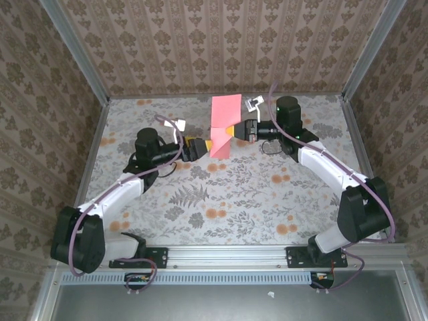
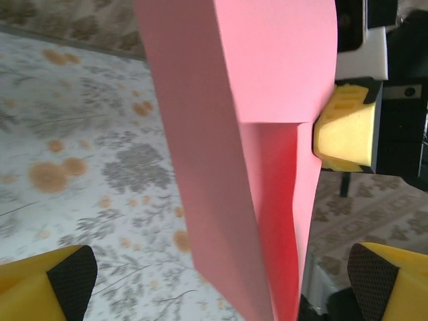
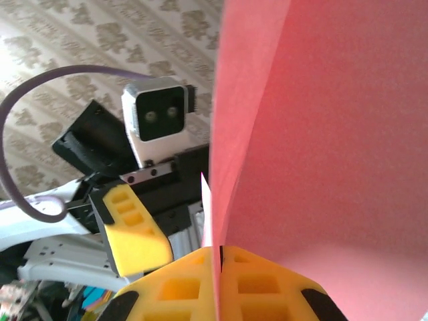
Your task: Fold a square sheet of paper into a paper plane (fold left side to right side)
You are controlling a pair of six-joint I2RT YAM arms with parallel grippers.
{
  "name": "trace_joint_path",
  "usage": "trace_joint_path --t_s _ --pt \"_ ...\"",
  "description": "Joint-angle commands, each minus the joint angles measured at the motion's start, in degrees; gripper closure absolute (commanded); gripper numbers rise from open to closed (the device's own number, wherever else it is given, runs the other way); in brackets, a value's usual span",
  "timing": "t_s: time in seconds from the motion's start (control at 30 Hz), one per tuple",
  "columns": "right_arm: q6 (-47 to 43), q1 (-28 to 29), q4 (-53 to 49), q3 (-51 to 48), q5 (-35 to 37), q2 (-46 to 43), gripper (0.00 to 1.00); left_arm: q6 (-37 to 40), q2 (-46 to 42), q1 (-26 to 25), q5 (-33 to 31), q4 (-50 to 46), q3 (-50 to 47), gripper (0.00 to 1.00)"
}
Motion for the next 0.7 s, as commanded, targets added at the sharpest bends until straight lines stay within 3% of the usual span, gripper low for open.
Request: trace_joint_path --t_s 0.0,0.13,0.3,0.47,0.67 --pt "0.5 1.7 0.6 2.5 -4.3 -1.1 1.00 -3.8 1.4 -1.3 4.1 6.9 3.1 0.00" --pt "2.5 2.0 3.1 2.1 -4.7 -1.3 1.00 -6.3 2.3 -1.3 4.0 10.9 3.2 0.09" --pt "4.2 2.0 4.7 1.3 -4.7 -1.2 0.98 -7.6 2.4 -1.3 4.1 12.8 3.1 0.45" --pt "2.3 1.6 1.1 1.0 -2.6 -2.0 0.84 -6.1 1.1 -1.3 2.8 9.3 3.1 0.80" --pt "-10.1 -2.0 -18.8 0.8 9.7 -6.3 0.65 3.7 -5.1 -2.1 -4.1 -10.0 3.6 0.85"
